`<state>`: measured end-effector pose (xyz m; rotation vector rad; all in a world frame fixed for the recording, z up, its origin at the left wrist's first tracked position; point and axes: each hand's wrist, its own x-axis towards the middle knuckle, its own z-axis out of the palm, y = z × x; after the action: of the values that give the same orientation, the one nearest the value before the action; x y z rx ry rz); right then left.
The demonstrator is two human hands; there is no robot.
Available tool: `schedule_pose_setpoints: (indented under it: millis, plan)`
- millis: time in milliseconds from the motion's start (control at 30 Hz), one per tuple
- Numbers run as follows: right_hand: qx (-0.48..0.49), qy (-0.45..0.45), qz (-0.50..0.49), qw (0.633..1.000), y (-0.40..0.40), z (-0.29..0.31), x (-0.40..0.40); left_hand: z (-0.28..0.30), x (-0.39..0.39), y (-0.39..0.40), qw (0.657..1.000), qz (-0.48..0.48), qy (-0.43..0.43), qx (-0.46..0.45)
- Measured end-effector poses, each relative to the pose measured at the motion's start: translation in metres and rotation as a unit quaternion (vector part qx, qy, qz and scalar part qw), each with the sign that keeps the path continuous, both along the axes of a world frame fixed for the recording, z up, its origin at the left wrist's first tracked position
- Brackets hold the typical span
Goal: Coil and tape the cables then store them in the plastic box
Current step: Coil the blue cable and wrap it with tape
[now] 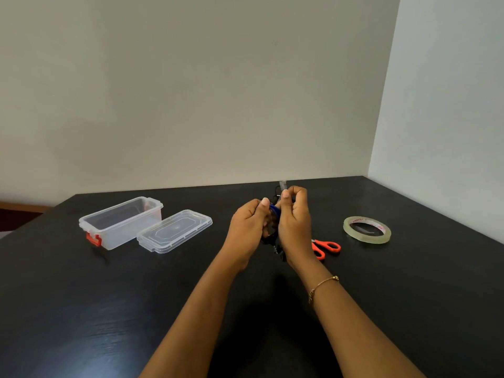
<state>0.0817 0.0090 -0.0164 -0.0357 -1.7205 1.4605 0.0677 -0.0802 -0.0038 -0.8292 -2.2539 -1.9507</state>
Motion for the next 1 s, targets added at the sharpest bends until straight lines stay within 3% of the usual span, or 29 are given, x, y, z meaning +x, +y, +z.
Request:
schedule_pose_setpoints:
  millis: [100, 233, 300, 433, 533, 1000]
  plan:
    - [0.042, -0.011, 0.015, 0.999, 0.003, 0.002, -0.001, -0.002, -0.006, -0.003, 1.0, 0.021, 0.003, 0.008]
    - [0.169, 0.021, -0.015, 0.985, 0.016, 0.01, 0.003, -0.004, -0.013, -0.008, 1.0, 0.024, -0.008, -0.01]
    - [0.207, 0.01, 0.024, 0.978, 0.023, 0.015, 0.009, -0.004, -0.015, -0.01, 0.999, 0.019, -0.013, -0.028]
    - [0.288, -0.16, 0.166, 0.929, 0.031, 0.021, 0.021, -0.007, -0.02, -0.014, 0.998, 0.008, -0.004, -0.063]
    - [0.355, -0.234, 0.145, 0.893, 0.033, 0.017, 0.019, -0.008, -0.024, -0.013, 0.997, 0.008, -0.009, -0.076]
    - [0.4, -0.233, 0.107, 0.88, 0.019, 0.013, 0.019, -0.011, -0.027, -0.01, 0.99, 0.016, 0.035, -0.135]
